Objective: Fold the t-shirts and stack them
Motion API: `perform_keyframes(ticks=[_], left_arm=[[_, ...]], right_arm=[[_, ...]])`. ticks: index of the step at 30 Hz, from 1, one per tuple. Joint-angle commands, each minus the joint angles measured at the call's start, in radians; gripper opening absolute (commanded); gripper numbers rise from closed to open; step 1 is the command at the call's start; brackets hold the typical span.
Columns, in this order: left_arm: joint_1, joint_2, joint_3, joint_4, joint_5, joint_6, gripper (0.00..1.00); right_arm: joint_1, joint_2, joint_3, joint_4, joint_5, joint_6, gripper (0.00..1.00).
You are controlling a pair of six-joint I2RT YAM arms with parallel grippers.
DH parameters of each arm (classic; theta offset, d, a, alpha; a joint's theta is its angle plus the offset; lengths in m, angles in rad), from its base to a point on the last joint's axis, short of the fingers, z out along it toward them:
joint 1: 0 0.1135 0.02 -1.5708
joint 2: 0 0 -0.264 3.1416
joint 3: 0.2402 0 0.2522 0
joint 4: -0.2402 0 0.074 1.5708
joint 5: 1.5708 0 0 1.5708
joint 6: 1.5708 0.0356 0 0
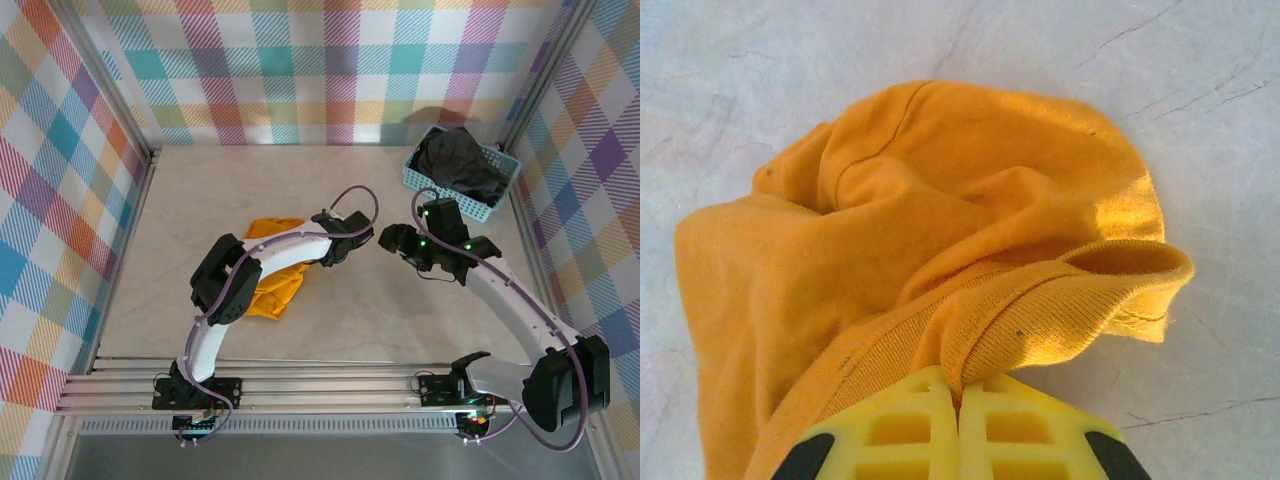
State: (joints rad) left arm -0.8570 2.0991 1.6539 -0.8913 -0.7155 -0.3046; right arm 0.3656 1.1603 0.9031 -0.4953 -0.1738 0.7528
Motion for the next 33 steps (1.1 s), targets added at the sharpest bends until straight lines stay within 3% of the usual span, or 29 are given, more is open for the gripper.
perform_keyframes(ticks=[1, 6, 12, 16, 19, 23, 25, 29, 33], left_arm=[[0.009, -0.097, 0.081, -0.025, 0.013, 0.025, 0.00], [0.039, -0.153, 0.302, -0.044, 0.192, 0.046, 0.00], [0.056, -0.095, 0.784, -0.115, 0.436, 0.012, 0.00], [0.101, -0.083, 1.036, -0.050, 0.604, -0.100, 0.00], [0.174, -0.141, 1.041, 0.086, 0.730, -0.223, 0.00], [0.293, -0.223, 1.018, 0.104, 0.755, -0.311, 0.00], [0.374, -0.292, 0.927, 0.088, 0.748, -0.335, 0.00], [0.616, -0.541, 0.419, 0.260, 0.824, -0.486, 0.00], [0.824, -0.695, 0.016, 0.233, 0.758, -0.440, 0.00]], right_arm=[[-0.011, -0.036, 0.009, -0.010, 0.018, 0.009, 0.66], [-0.034, -0.053, 0.046, -0.026, 0.046, -0.005, 0.66], [-0.064, -0.074, 0.076, -0.048, 0.080, -0.017, 0.65], [-0.094, -0.086, 0.091, -0.059, 0.078, -0.019, 0.64], [-0.108, -0.090, 0.107, -0.072, 0.079, -0.030, 0.64], [-0.115, -0.098, 0.125, -0.093, 0.080, -0.044, 0.64], [-0.116, -0.108, 0.122, -0.096, 0.082, -0.051, 0.64], [-0.117, -0.084, 0.116, -0.098, 0.053, -0.071, 0.65], [-0.116, -0.015, 0.079, -0.055, -0.021, -0.051, 0.62]])
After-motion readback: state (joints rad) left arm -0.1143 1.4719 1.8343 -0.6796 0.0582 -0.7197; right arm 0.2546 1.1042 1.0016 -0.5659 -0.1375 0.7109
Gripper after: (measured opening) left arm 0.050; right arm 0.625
